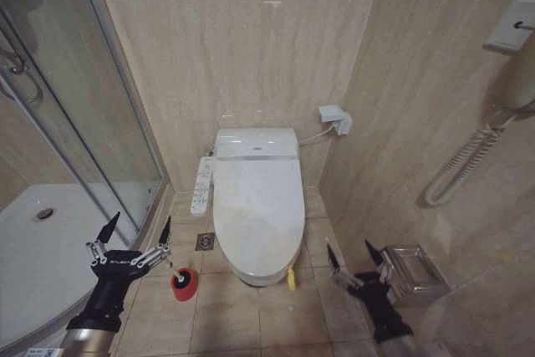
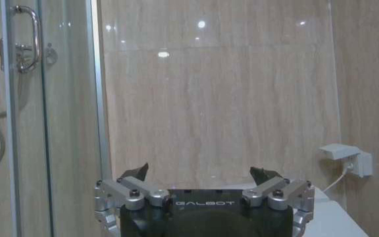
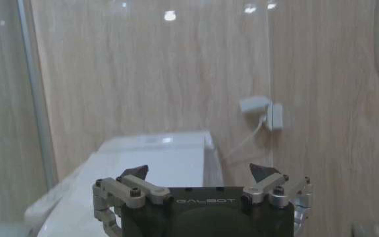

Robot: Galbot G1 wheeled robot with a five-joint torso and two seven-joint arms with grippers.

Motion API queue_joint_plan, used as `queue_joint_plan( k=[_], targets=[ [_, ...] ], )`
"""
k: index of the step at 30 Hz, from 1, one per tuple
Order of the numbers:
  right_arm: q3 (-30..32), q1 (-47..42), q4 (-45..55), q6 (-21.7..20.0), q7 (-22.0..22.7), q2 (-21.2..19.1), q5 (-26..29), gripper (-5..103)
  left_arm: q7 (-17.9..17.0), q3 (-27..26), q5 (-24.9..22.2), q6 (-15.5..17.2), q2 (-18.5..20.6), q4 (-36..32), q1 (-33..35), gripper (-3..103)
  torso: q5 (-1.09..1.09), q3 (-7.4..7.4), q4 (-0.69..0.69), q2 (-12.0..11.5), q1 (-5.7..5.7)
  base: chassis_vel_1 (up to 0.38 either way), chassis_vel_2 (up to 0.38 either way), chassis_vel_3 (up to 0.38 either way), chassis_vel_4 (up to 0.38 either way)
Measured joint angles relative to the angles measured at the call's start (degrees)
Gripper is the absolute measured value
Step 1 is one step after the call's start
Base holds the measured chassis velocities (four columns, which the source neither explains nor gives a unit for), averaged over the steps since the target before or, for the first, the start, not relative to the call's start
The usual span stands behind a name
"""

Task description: Open the toilet lid, clean the toilet bowl with a toilet brush, close the toilet lid, and flush.

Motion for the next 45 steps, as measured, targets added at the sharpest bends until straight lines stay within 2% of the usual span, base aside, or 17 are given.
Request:
queue_joint_plan(
  k=[7,12,21,32,45],
  targets=[
    [-3.85,-0.39,-7.26,2.66,0.29,0.94,-3.62,100,0.0,0.0,0.0,0.0,0.0,0.0,-0.01,100,0.0,0.02,0.01,-0.02,0.04,0.009,-0.004,-0.004,0.002],
    [-7.52,3.76,-15.23,2.36,1.48,2.18,-6.67,100,0.0,0.0,0.0,0.0,0.0,0.0,-0.01,100,0.01,0.02,0.01,-0.02,0.04,0.0,0.0,0.0,0.0],
    [-12.07,11.57,-28.65,0.98,3.66,3.43,-7.81,100,0.0,0.0,0.0,0.0,0.0,0.0,-0.01,100,0.0,0.02,0.0,-0.02,0.04,0.0,0.0,0.0,0.0],
    [-11.2,20.01,-38.06,0.88,4.07,5.06,-8.06,100,0.0,0.0,0.0,0.0,0.0,0.0,-0.01,100,0.0,0.02,0.01,-0.02,0.05,0.0,0.0,0.0,0.0],
    [-10.78,24.55,-45.34,3.9,3.92,5.89,-8.77,100,0.0,0.0,0.0,0.0,0.0,0.0,-0.01,100,0.0,0.02,0.0,-0.03,0.05,0.0,0.0,0.0,0.0]
  ],
)
